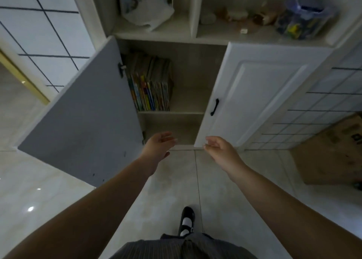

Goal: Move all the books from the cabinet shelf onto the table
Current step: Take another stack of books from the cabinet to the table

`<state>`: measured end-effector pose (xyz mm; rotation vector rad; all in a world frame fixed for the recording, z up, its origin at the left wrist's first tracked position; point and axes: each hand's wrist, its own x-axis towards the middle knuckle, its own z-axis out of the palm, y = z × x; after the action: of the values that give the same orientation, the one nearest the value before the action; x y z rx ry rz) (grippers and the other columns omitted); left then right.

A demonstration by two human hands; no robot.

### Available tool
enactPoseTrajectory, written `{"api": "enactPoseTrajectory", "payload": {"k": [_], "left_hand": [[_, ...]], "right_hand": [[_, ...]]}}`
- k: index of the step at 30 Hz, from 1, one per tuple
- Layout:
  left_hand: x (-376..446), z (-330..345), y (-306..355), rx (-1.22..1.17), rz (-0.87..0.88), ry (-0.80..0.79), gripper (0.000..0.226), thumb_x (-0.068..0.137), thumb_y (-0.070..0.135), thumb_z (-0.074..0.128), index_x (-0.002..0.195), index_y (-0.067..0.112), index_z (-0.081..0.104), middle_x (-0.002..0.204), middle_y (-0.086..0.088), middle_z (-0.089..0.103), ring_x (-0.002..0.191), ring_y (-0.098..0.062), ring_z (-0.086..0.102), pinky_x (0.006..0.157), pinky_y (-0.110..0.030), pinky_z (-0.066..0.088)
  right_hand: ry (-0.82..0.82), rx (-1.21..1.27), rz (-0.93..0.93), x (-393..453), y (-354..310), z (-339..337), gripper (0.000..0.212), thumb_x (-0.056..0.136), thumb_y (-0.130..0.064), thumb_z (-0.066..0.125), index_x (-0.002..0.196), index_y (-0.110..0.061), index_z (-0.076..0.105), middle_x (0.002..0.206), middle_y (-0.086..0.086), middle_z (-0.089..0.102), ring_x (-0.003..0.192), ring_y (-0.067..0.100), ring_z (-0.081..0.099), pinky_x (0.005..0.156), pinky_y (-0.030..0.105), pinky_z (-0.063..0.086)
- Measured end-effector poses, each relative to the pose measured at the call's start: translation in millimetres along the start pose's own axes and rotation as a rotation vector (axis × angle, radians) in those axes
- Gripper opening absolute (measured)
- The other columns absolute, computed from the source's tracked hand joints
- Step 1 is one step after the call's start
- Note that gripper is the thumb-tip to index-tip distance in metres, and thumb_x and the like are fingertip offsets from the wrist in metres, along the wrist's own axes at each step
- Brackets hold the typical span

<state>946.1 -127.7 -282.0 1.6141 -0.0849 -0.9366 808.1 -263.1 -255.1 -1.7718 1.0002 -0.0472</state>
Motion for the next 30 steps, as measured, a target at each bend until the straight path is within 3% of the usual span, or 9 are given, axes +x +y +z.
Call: {"api": "enactPoseTrajectory", "payload": {"k": [6, 13, 18, 22, 25, 28, 30], "left_hand": [[51, 22, 36, -0.07, 0.02, 0.088, 0.041, 0.086, 0.016, 0.065, 0.126, 0.016, 0.053, 0.108, 0.0, 0.062, 0.103, -0.02, 0.059, 0.087, -0.033, 0.048], [88, 23, 52, -0.111, 0.002, 0.135, 0.04, 0.086, 0.016, 0.066, 0.125, 0.015, 0.053, 0.104, 0.001, 0.061, 0.097, -0.018, 0.059, 0.084, -0.031, 0.047], [128, 13, 59, -0.137, -0.039, 0.161, 0.045, 0.086, 0.017, 0.066, 0.128, 0.013, 0.051, 0.111, -0.002, 0.06, 0.104, -0.019, 0.058, 0.082, -0.029, 0.047], [168, 7, 71, -0.142, -0.021, 0.167, 0.047, 0.086, 0.011, 0.065, 0.13, 0.01, 0.049, 0.094, -0.002, 0.058, 0.078, -0.014, 0.055, 0.067, -0.024, 0.046], [192, 4, 80, -0.172, -0.016, 0.212, 0.054, 0.087, 0.004, 0.062, 0.136, 0.011, 0.043, 0.115, -0.004, 0.057, 0.087, -0.013, 0.057, 0.066, -0.016, 0.049], [214, 1, 87, -0.196, -0.009, 0.204, 0.061, 0.087, -0.004, 0.058, 0.142, 0.009, 0.034, 0.108, 0.001, 0.056, 0.081, -0.007, 0.06, 0.055, -0.008, 0.049], [229, -2, 89, -0.234, -0.016, 0.197, 0.058, 0.092, -0.005, 0.049, 0.144, 0.01, 0.028, 0.115, -0.004, 0.058, 0.086, -0.006, 0.065, 0.063, -0.011, 0.052]], "right_hand": [[-0.111, -0.081, -0.035, 79, -28, -26, 0.041, 0.092, -0.033, 0.055, 0.13, -0.023, 0.05, 0.136, 0.002, 0.051, 0.121, 0.019, 0.05, 0.104, 0.04, 0.043], [-0.198, -0.134, -0.056, 136, -53, -25, 0.042, 0.091, -0.036, 0.056, 0.131, -0.024, 0.05, 0.133, 0.002, 0.052, 0.12, 0.019, 0.051, 0.104, 0.04, 0.044], [-0.234, -0.153, -0.041, 181, -67, -17, 0.041, 0.091, -0.036, 0.057, 0.13, -0.024, 0.051, 0.133, 0.001, 0.053, 0.12, 0.017, 0.051, 0.103, 0.039, 0.044], [-0.231, -0.132, -0.02, 218, -79, -8, 0.042, 0.091, -0.034, 0.057, 0.13, -0.022, 0.05, 0.131, 0.001, 0.054, 0.114, 0.013, 0.052, 0.099, 0.035, 0.046], [-0.233, -0.132, -0.006, 241, -86, -1, 0.042, 0.091, -0.031, 0.058, 0.131, -0.02, 0.049, 0.13, 0.001, 0.055, 0.107, 0.009, 0.05, 0.094, 0.029, 0.044], [-0.254, -0.138, 0.004, 260, -92, 7, 0.045, 0.091, -0.029, 0.058, 0.133, -0.019, 0.047, 0.129, 0.001, 0.054, 0.106, 0.008, 0.049, 0.087, 0.023, 0.04], [-0.273, -0.132, 0.009, 274, -96, 12, 0.046, 0.09, -0.028, 0.06, 0.133, -0.018, 0.047, 0.131, 0.001, 0.054, 0.11, 0.009, 0.05, 0.087, 0.021, 0.037]]}}
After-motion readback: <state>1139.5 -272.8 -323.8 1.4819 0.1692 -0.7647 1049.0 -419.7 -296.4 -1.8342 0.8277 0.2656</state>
